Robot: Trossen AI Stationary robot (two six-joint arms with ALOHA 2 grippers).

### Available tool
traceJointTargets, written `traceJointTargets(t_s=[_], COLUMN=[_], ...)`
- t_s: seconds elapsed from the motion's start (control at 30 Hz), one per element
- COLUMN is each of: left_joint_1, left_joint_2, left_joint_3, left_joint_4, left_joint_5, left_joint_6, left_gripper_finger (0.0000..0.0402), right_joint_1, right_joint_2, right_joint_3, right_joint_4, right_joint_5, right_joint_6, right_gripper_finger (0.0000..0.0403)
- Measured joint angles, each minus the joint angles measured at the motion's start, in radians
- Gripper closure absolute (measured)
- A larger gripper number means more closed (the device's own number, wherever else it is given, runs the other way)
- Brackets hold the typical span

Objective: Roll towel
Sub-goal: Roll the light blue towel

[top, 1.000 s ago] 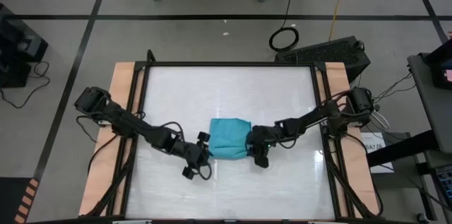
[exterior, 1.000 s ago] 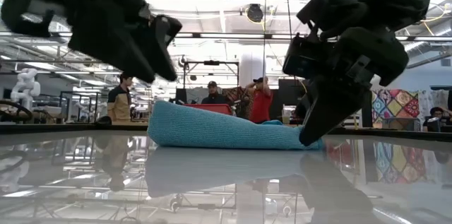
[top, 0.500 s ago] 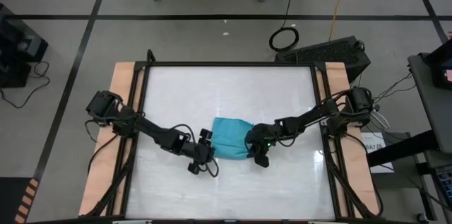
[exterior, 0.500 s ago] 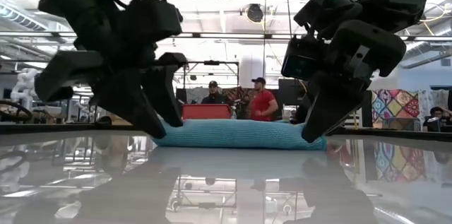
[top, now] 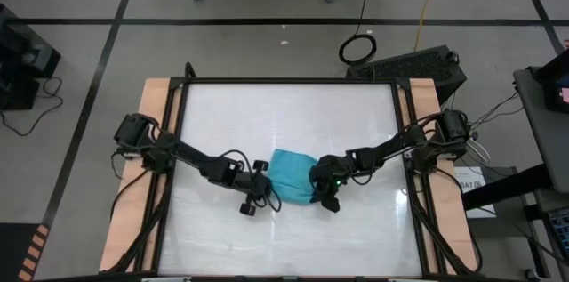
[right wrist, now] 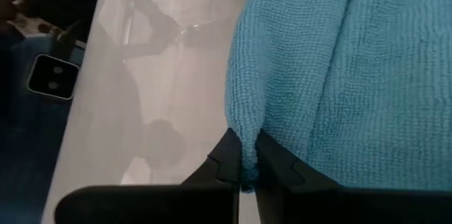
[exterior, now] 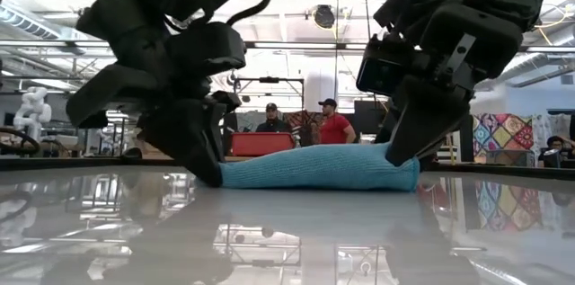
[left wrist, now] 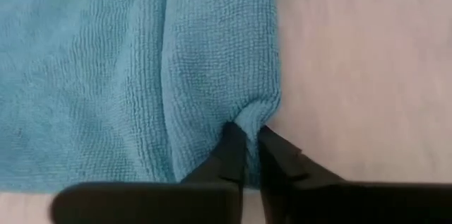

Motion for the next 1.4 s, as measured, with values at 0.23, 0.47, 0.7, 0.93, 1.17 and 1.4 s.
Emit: traceJointTargets(t_s=[0.23, 0.47, 0.7, 0.93, 1.17, 1.4], left_joint_1=[0.056, 0.127, 0.183, 0.223, 0.23, 0.232], left_joint_2=[-0.03, -0.036, -0.037, -0.023, 0.063, 0.091], left_joint_3=[-0.005, -0.005, -0.004, 0.0, 0.0, 0.002], left_joint_4=[0.054, 0.136, 0.141, 0.1, 0.107, 0.125], left_joint_5=[0.269, 0.581, 0.727, 0.732, 0.764, 0.772], left_joint_6=[-0.134, -0.345, -0.485, -0.55, -0.63, -0.677], left_gripper_finger=[0.039, 0.0392, 0.0392, 0.0393, 0.0393, 0.0391], right_joint_1=[0.016, 0.039, 0.039, 0.027, -0.013, -0.038], right_joint_2=[-0.007, -0.046, -0.092, -0.107, -0.107, -0.107], right_joint_3=[0.0, 0.002, 0.003, 0.006, 0.005, 0.004], right_joint_4=[-0.003, -0.02, -0.108, -0.214, -0.215, -0.245], right_joint_5=[-0.015, -0.013, -0.012, -0.002, -0.007, -0.013], right_joint_6=[0.055, 0.104, 0.194, 0.2, 0.248, 0.295], right_gripper_finger=[0.0392, 0.0392, 0.0392, 0.0392, 0.039, 0.0365])
